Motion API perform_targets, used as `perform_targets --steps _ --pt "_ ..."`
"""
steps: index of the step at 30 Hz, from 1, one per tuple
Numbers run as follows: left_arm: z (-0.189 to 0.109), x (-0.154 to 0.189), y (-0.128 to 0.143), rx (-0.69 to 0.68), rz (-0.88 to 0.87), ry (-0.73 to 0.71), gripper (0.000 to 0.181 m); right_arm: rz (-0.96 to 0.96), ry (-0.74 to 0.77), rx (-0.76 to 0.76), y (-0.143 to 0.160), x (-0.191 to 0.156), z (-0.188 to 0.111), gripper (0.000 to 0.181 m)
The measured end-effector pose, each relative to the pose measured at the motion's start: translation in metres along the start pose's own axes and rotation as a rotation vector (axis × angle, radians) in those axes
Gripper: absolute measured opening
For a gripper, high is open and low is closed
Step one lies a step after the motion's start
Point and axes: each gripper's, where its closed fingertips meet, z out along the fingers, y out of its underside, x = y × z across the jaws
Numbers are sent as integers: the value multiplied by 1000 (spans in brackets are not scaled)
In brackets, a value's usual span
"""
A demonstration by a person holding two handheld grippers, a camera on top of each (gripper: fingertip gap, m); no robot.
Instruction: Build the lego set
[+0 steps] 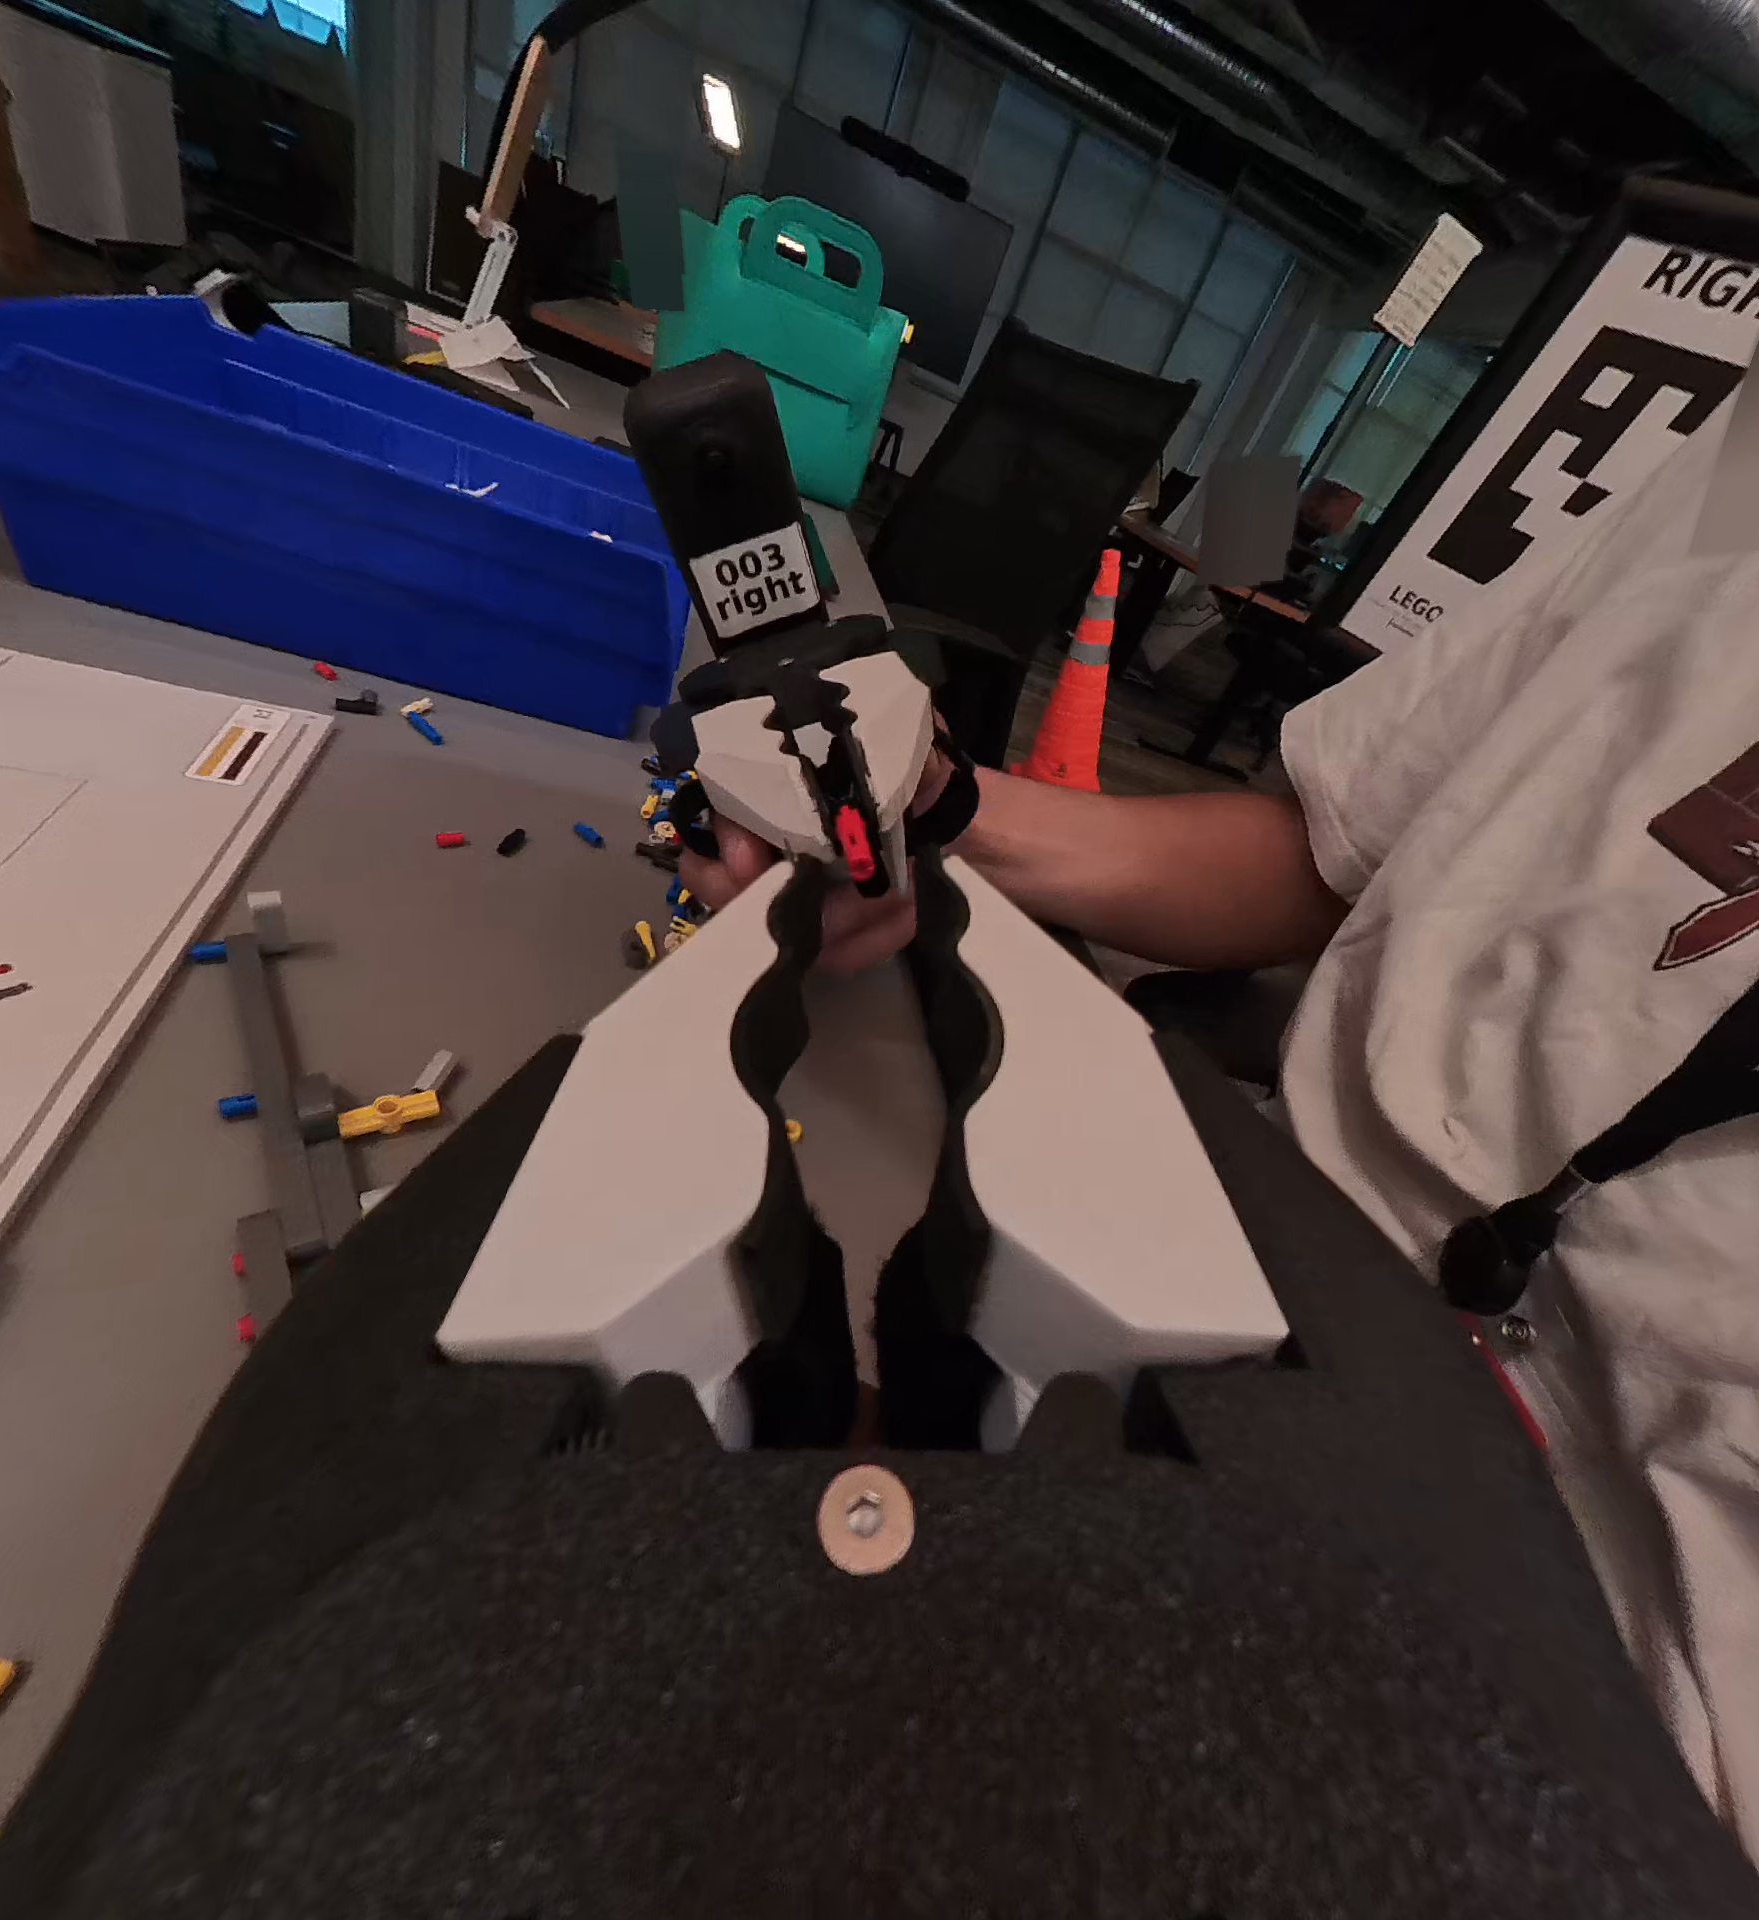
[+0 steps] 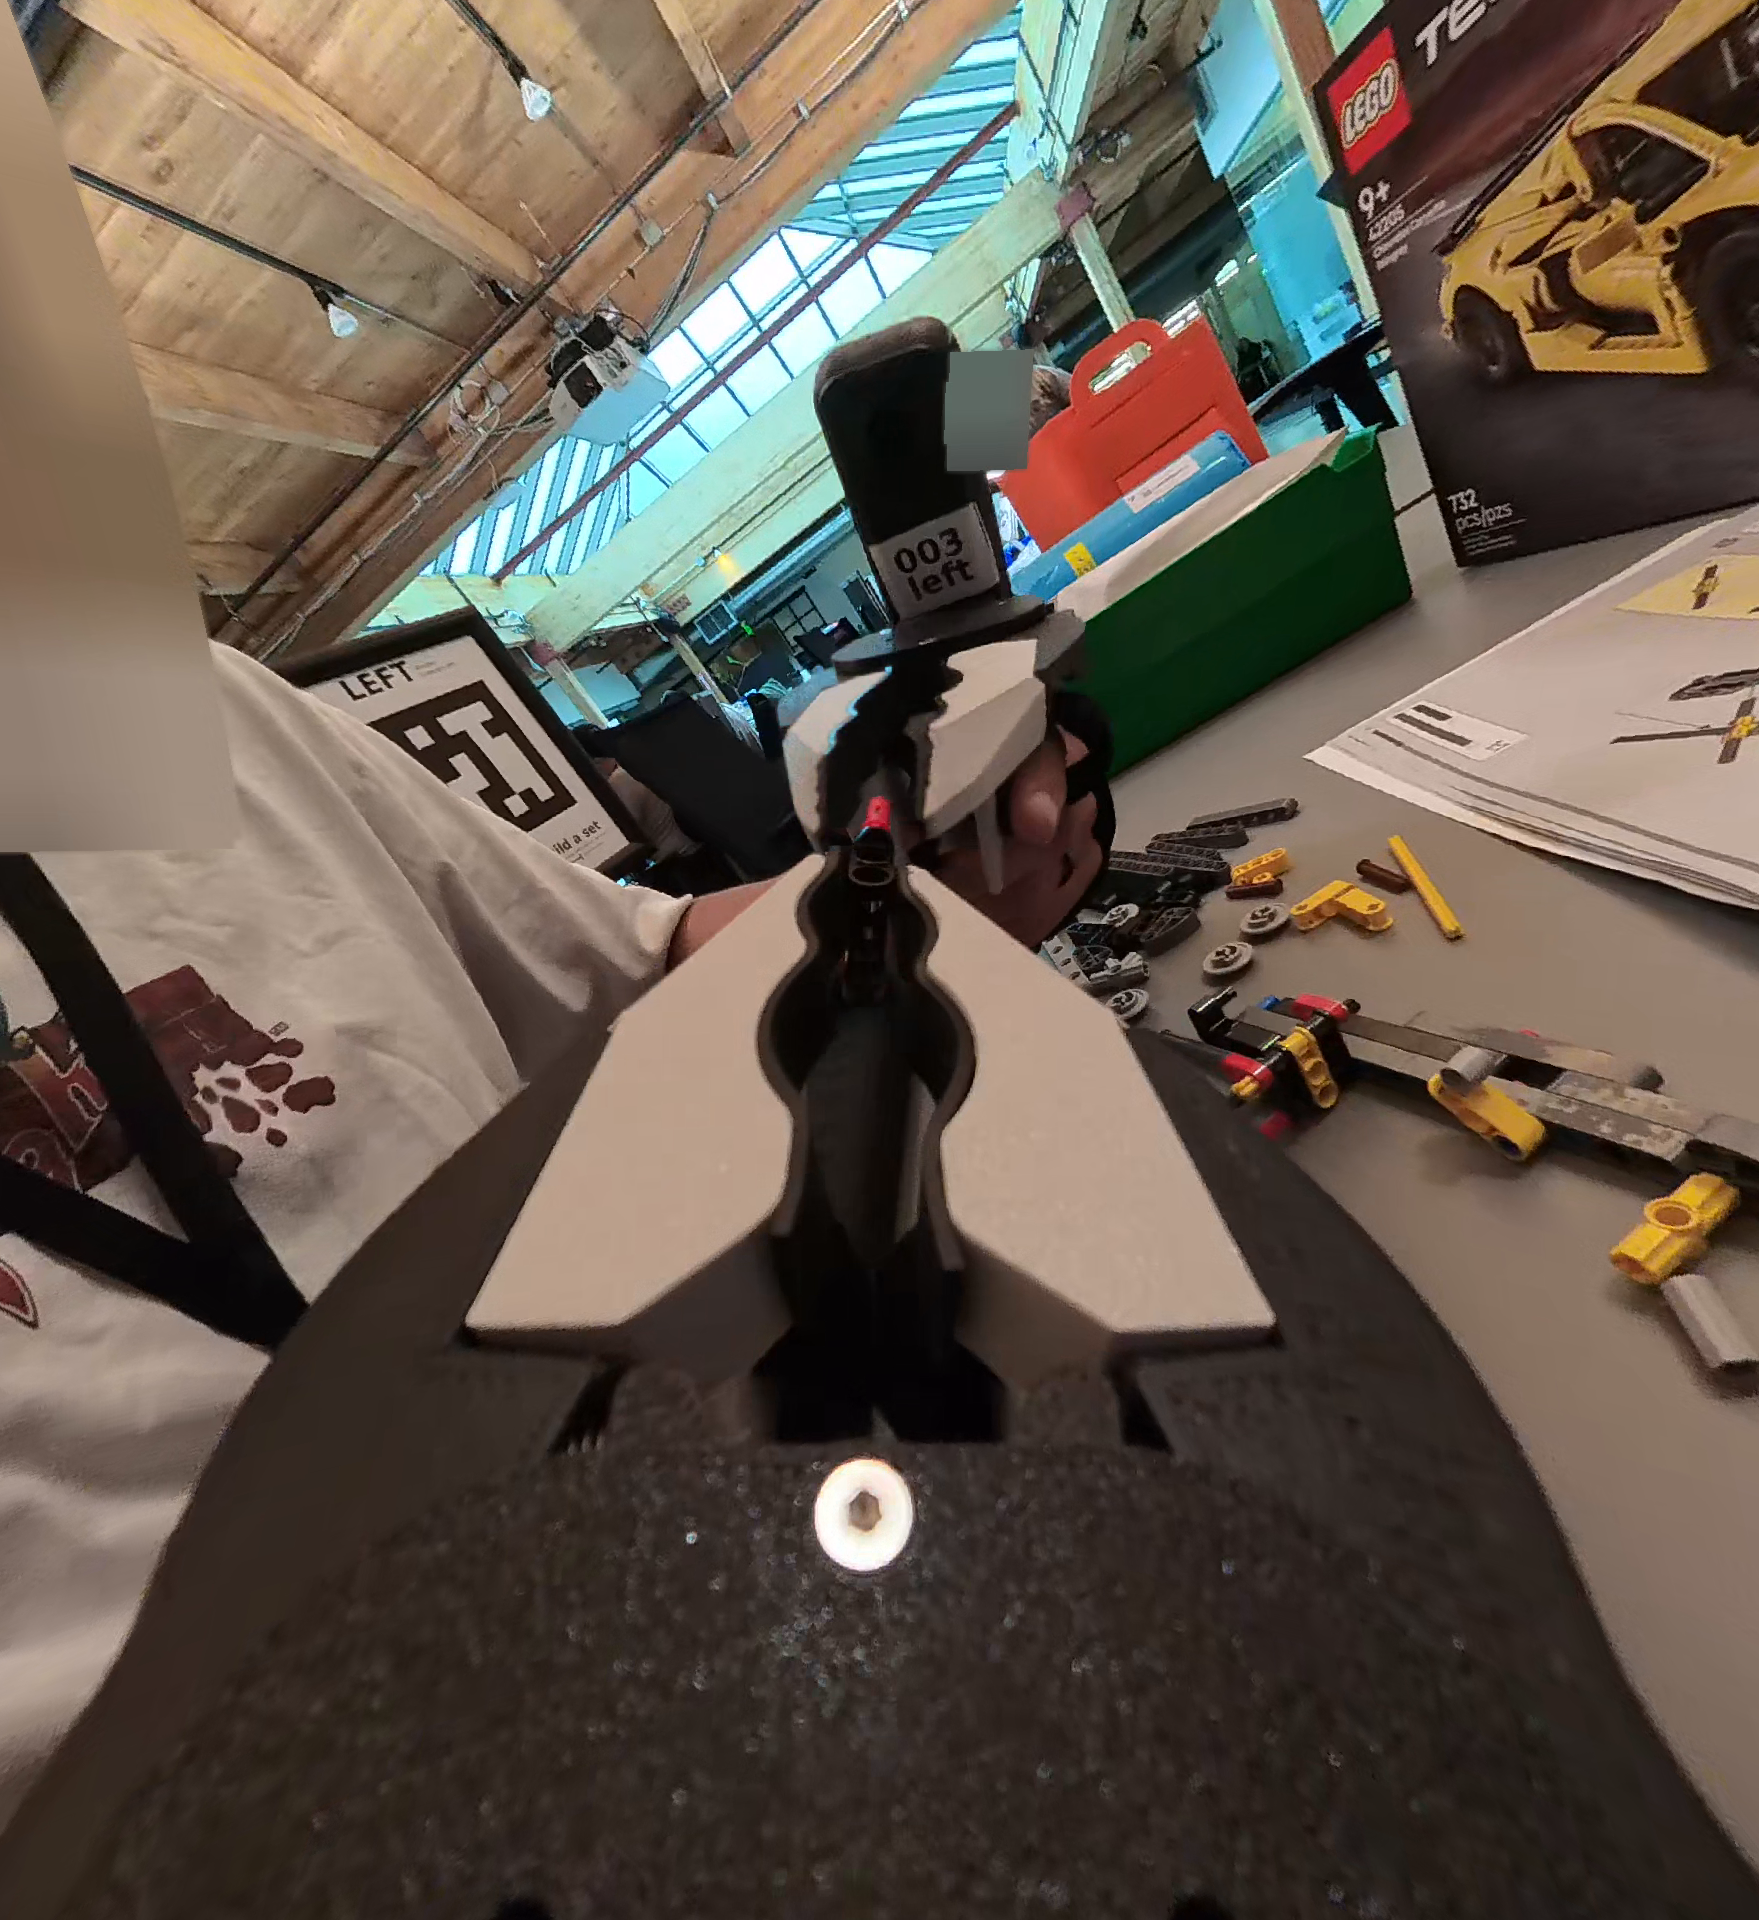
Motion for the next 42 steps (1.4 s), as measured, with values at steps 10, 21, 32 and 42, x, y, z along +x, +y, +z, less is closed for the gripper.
perform_targets --steps 10,21,32,42 --pt "1 -2 6 -29 25 -26 5 -16 18 -43 8 1 5 7" --pt "1 0 10 -49 33 -16 4 -18 26 -66 12 2 6 7" --pt "-2 3 30 -174 87 13 3 -9 39 -191 33 2 9 6" --pt "-1 0 33 -167 79 15 3 -7 64 -212 36 6 9 7"
